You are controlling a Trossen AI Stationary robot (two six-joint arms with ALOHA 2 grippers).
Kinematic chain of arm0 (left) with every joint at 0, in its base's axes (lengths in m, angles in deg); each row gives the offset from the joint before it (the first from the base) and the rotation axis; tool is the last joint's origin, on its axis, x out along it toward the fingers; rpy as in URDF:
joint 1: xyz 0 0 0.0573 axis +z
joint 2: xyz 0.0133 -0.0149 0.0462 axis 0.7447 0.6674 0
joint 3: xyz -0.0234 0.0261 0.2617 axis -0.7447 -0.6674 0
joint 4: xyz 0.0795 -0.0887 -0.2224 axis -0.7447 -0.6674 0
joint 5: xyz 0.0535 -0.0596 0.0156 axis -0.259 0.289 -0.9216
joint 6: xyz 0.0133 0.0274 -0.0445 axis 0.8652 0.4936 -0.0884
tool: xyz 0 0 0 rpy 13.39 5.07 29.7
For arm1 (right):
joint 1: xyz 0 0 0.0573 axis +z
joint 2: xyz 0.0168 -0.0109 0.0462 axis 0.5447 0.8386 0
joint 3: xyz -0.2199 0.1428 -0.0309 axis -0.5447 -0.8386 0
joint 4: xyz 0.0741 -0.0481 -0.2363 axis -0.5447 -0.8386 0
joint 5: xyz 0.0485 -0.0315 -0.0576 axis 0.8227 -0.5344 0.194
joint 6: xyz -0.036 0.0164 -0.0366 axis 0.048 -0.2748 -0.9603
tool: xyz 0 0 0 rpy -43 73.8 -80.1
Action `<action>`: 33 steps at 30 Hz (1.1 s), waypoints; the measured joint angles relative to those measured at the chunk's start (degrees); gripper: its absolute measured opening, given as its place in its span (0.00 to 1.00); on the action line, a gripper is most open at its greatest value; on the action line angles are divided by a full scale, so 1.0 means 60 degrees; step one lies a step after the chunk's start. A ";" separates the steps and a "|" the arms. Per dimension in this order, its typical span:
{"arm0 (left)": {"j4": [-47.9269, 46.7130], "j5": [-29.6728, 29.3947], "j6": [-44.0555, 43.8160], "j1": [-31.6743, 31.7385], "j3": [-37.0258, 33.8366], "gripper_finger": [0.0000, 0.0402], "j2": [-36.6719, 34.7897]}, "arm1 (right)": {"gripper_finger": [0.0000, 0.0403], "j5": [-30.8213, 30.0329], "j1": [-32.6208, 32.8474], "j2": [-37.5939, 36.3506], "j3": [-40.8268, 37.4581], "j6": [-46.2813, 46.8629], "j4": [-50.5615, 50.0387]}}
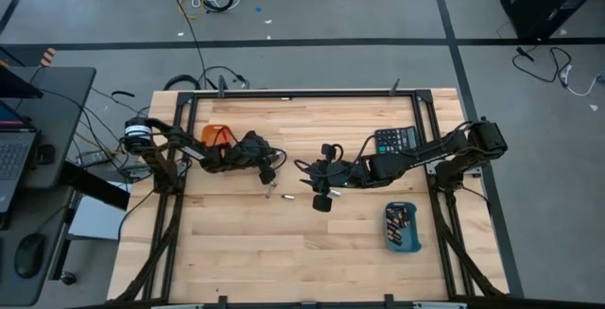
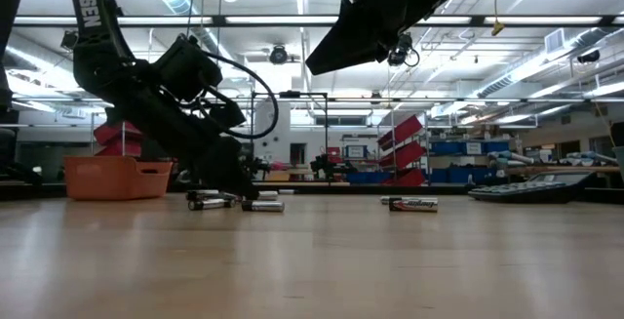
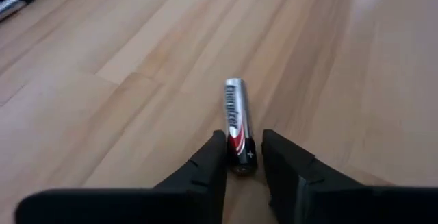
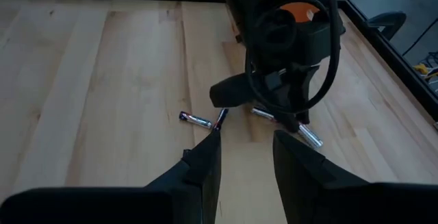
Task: Sort batteries
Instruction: Put the silver battery into the orange bin
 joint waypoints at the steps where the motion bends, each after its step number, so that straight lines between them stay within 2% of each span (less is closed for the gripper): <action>1: 0.0003 0.0156 0.0024 0.0000 0.0000 0.19 0.0000 | 0.29 0.0000 0.0000 0.0000 0.0000 -0.0003 0.0000; 3: 0.0010 0.0335 0.0115 -0.0039 0.0000 0.15 0.0000 | 0.29 0.0000 0.0000 0.0000 0.0000 -0.0004 0.0000; 10: 0.0070 -0.0101 0.0343 -0.0161 0.0008 0.02 -0.0019 | 0.29 0.0000 0.0000 0.0000 0.0000 -0.0026 0.0000; 14: 0.0293 0.0702 0.0324 -0.0271 0.0007 0.00 -0.0001 | 0.29 0.0000 0.0000 0.0000 -0.0002 -0.0026 -0.0002; 16: 0.0256 0.0824 0.0301 -0.0347 -0.0029 0.01 0.0056 | 0.29 0.0000 0.0000 -0.0002 -0.0001 -0.0026 0.0000; 22: 0.0163 0.0330 0.0122 -0.0363 0.0007 0.08 0.0038 | 0.29 0.0000 0.0000 0.0000 -0.0003 -0.0026 0.0000; 28: 0.0556 0.1362 0.0797 -0.0504 0.0007 0.18 0.0036 | 0.29 -0.0008 0.0000 -0.0001 -0.0003 -0.0012 -0.0004; 33: 0.1723 0.1354 0.1195 -0.0565 0.0015 0.19 0.0022 | 0.29 -0.0672 -0.0087 0.0093 -0.0003 0.0460 -0.0197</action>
